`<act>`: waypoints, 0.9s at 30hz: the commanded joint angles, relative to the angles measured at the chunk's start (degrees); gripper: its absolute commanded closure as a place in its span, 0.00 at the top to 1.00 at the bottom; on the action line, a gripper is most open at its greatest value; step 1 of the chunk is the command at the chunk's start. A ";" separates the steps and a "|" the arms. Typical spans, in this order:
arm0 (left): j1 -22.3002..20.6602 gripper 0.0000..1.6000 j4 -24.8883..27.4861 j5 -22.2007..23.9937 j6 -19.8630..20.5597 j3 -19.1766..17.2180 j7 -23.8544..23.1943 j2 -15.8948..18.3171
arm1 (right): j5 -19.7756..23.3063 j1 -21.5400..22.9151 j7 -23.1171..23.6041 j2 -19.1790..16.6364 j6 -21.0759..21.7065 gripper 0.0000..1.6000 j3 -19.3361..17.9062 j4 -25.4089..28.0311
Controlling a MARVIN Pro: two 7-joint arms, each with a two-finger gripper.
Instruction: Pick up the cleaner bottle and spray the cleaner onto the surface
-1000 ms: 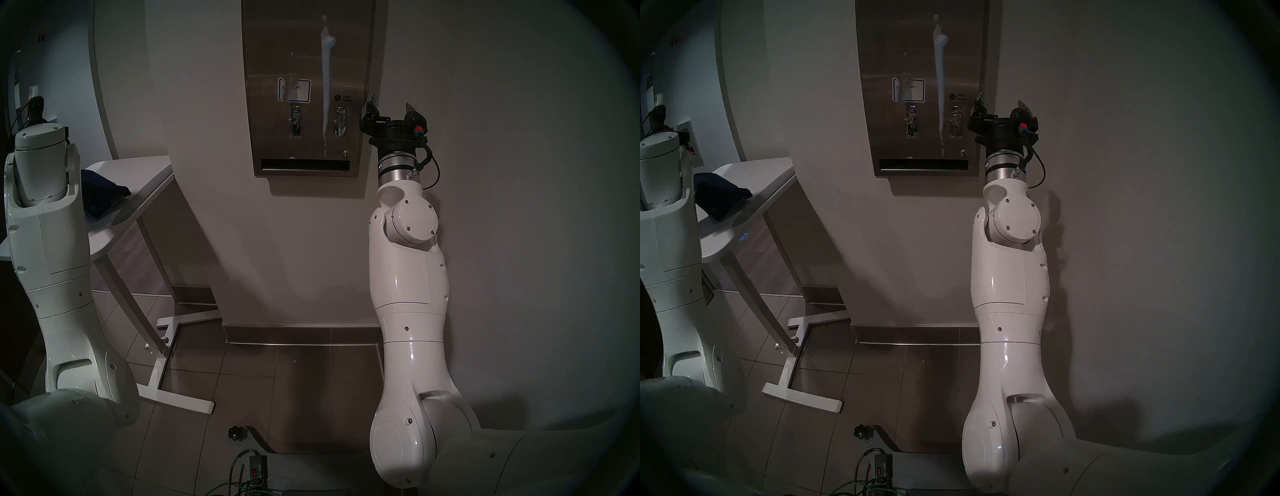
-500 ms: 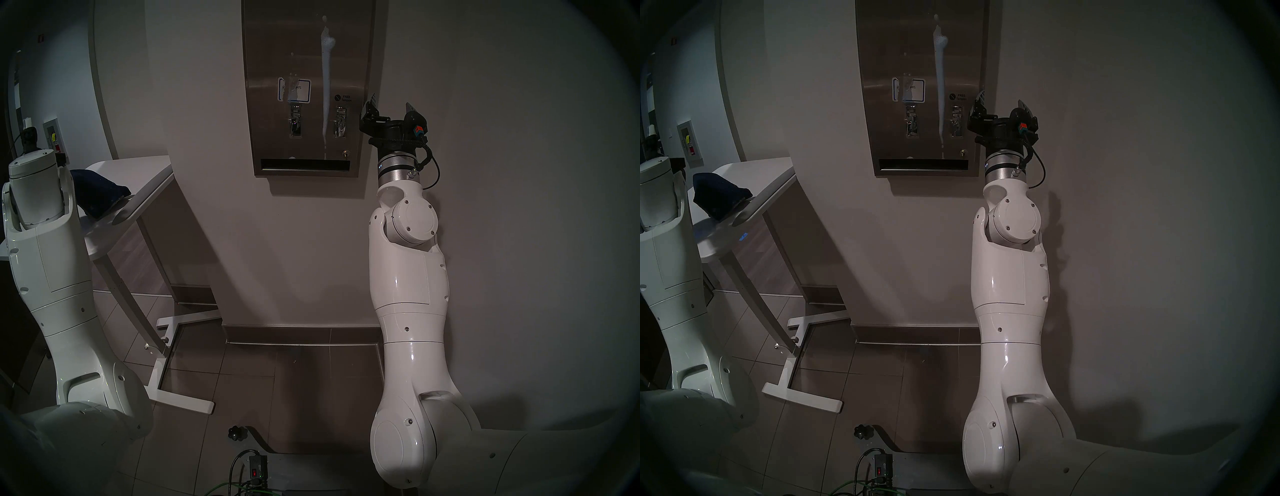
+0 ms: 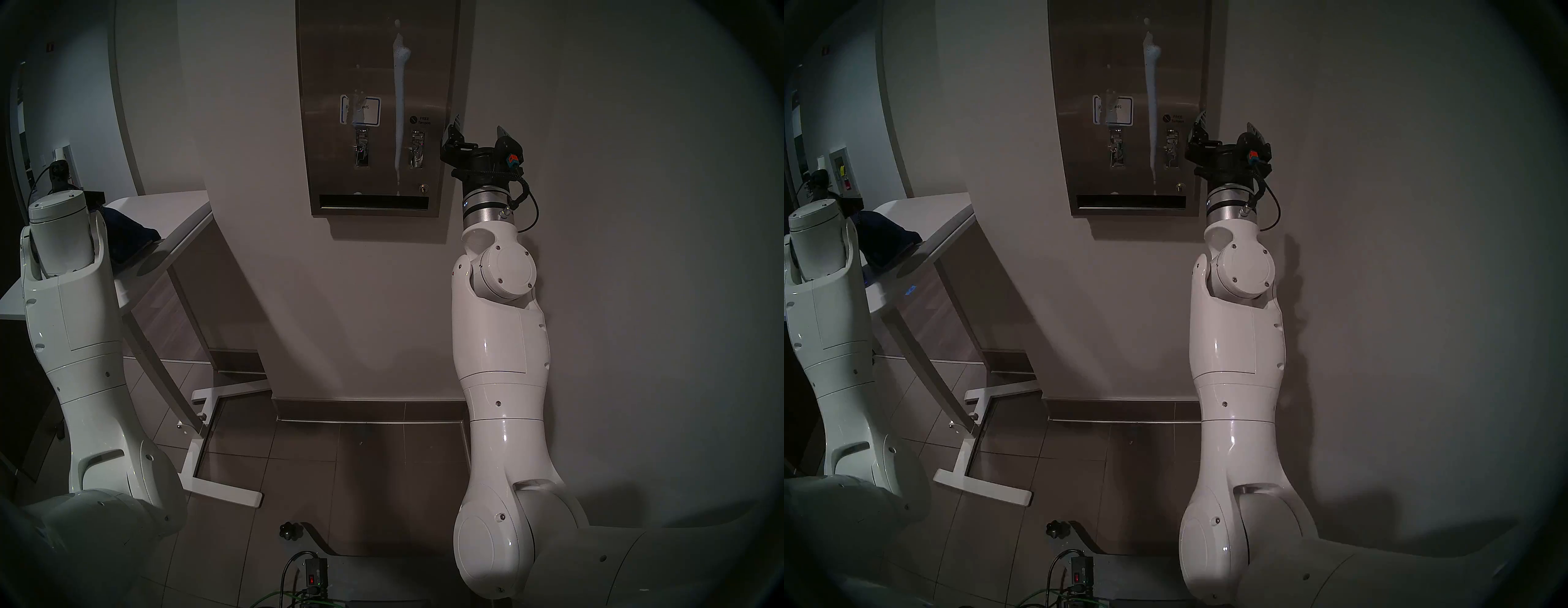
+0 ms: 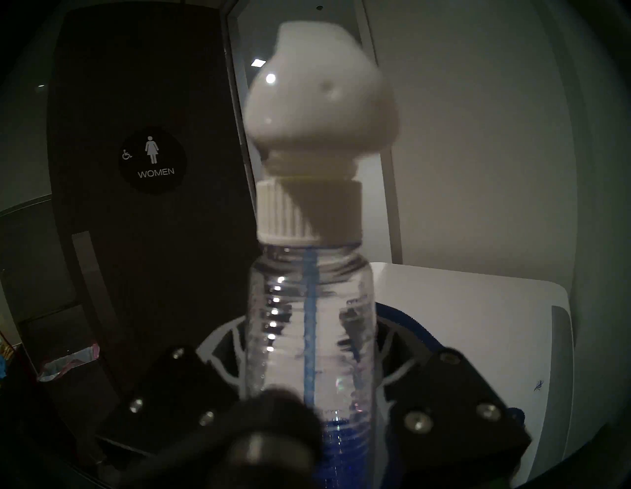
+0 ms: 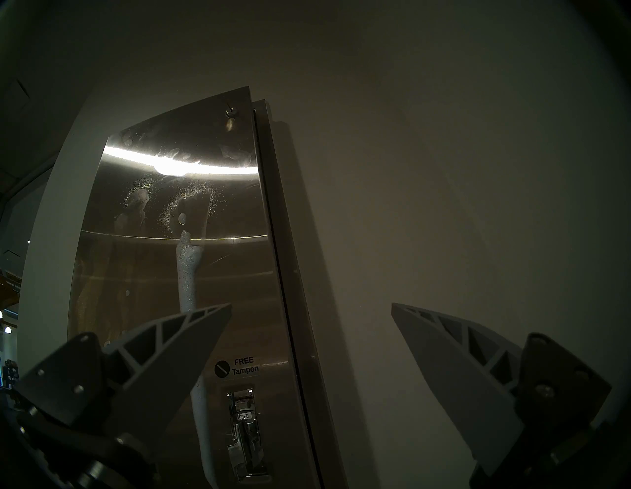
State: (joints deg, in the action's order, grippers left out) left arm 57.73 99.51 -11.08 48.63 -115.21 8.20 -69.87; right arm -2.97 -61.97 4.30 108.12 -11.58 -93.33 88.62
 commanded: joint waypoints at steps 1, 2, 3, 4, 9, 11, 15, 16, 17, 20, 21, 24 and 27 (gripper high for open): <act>-4.34 1.00 -0.79 -0.13 -2.96 0.38 0.28 2.39 | 0.08 1.69 0.00 0.13 -0.60 1.00 0.55 1.86; -4.63 1.00 -1.19 -0.18 -3.17 0.44 0.50 2.47 | 0.16 1.73 -0.04 -0.01 -0.60 1.00 0.63 1.81; -4.87 1.00 -1.55 -0.15 -3.33 0.47 0.55 2.61 | 0.16 1.73 -0.04 -0.01 -0.60 1.00 0.64 1.81; -5.08 1.00 -1.83 -0.16 -3.43 0.49 0.64 2.70 | 0.06 1.67 0.02 0.18 -0.60 1.00 0.53 1.87; -6.52 1.00 -2.71 -0.36 -4.06 0.78 1.07 3.80 | 0.06 1.68 0.03 0.18 -0.60 1.00 0.51 1.84; -7.29 1.00 -2.88 -0.45 -4.27 0.87 1.40 4.16 | 0.07 1.69 0.03 0.15 -0.59 1.00 0.52 1.81; -9.02 1.00 -3.03 -0.63 -4.68 1.23 1.78 5.14 | 0.04 1.67 0.06 0.23 -0.59 1.00 0.46 1.80; -9.64 1.00 -3.08 -0.65 -4.80 1.37 1.92 5.35 | 0.07 1.70 0.04 0.15 -0.59 1.00 0.50 1.76; -10.02 1.00 -3.29 -0.64 -4.95 1.41 1.94 5.57 | 0.09 1.72 0.04 0.10 -0.59 1.00 0.53 1.74; -11.30 1.00 -3.13 -0.46 -5.47 1.95 1.90 6.34 | 0.06 1.69 0.06 0.18 -0.58 1.00 0.48 1.75; -11.60 1.00 -2.87 -0.40 -5.47 2.29 1.90 6.62 | 0.06 1.69 0.06 0.19 -0.58 1.00 0.47 1.75; -12.61 1.00 -2.78 0.04 -6.31 3.09 1.80 7.32 | 0.04 1.67 0.07 0.24 -0.58 1.00 0.45 1.76; -13.73 1.00 -2.46 0.55 -7.01 4.12 1.56 8.01 | 0.03 1.66 0.08 0.26 -0.58 1.00 0.43 1.75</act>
State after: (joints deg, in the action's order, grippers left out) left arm 49.54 95.03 -11.53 44.35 -112.72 10.34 -65.18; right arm -2.94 -62.00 4.32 108.19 -11.58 -93.33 88.61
